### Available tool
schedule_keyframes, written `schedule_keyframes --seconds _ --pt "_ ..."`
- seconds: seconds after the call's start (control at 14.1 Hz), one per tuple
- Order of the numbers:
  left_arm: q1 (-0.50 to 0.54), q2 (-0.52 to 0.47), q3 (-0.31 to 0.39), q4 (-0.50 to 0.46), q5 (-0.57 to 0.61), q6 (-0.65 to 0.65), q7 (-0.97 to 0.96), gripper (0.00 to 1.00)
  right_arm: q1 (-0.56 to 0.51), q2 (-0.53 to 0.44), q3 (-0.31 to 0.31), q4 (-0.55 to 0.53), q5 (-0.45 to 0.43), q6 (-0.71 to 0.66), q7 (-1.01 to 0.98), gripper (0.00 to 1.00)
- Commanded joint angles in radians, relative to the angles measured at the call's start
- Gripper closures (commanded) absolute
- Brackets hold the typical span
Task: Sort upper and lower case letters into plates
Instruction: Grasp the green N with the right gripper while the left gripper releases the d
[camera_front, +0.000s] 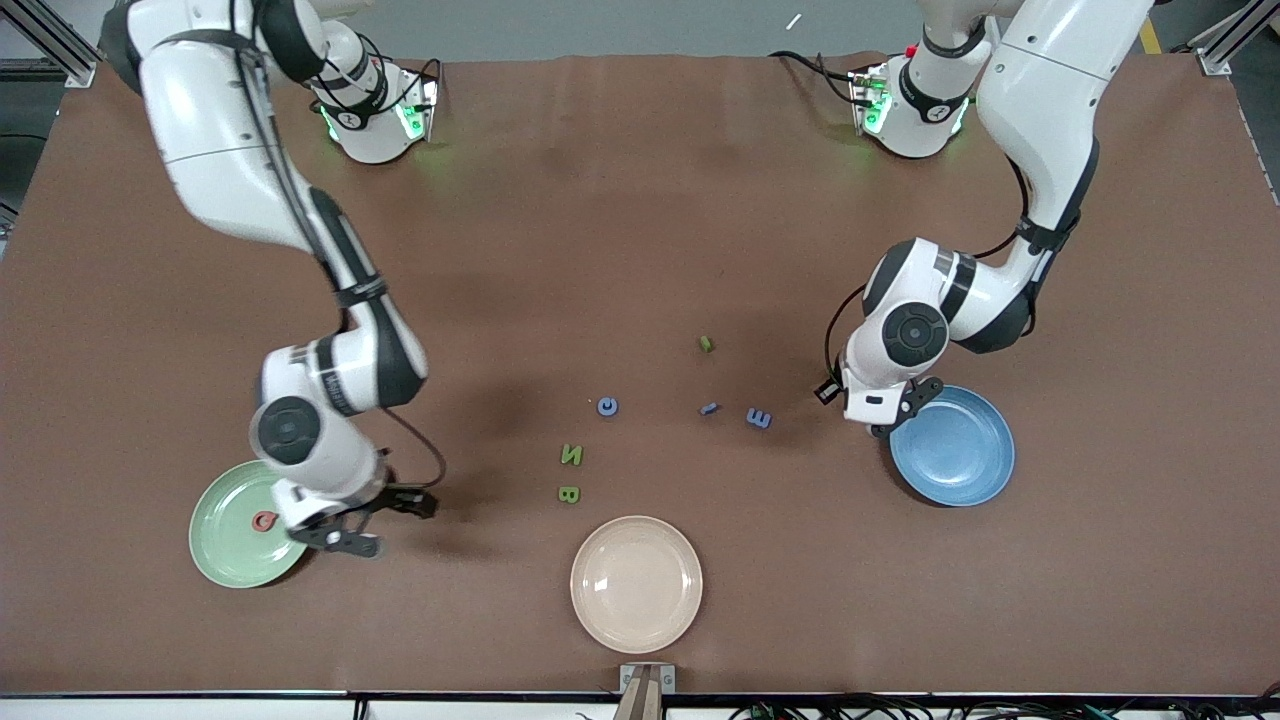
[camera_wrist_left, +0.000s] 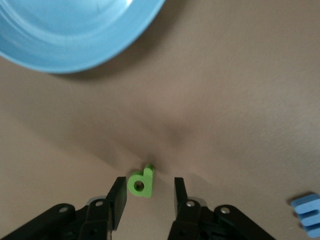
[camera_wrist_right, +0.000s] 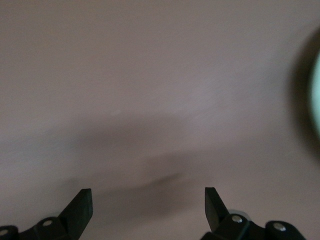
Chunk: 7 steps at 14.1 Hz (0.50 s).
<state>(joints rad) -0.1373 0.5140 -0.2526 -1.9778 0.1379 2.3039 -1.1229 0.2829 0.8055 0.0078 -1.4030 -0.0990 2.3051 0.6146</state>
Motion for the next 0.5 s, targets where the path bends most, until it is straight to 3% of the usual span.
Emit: schedule_keyframes --seconds 0.0,0.43 --pt "0.013 -0.035 -0.007 -0.088 0.008 0.083 -0.020 0.54 0.071 -0.005 0.001 -0.004 0.016 0.001 0.160 0.01" --pt "0.015 -0.028 -0.007 -0.142 0.015 0.158 -0.020 0.56 0.214 0.026 0.000 -0.004 0.035 0.097 0.260 0.01"
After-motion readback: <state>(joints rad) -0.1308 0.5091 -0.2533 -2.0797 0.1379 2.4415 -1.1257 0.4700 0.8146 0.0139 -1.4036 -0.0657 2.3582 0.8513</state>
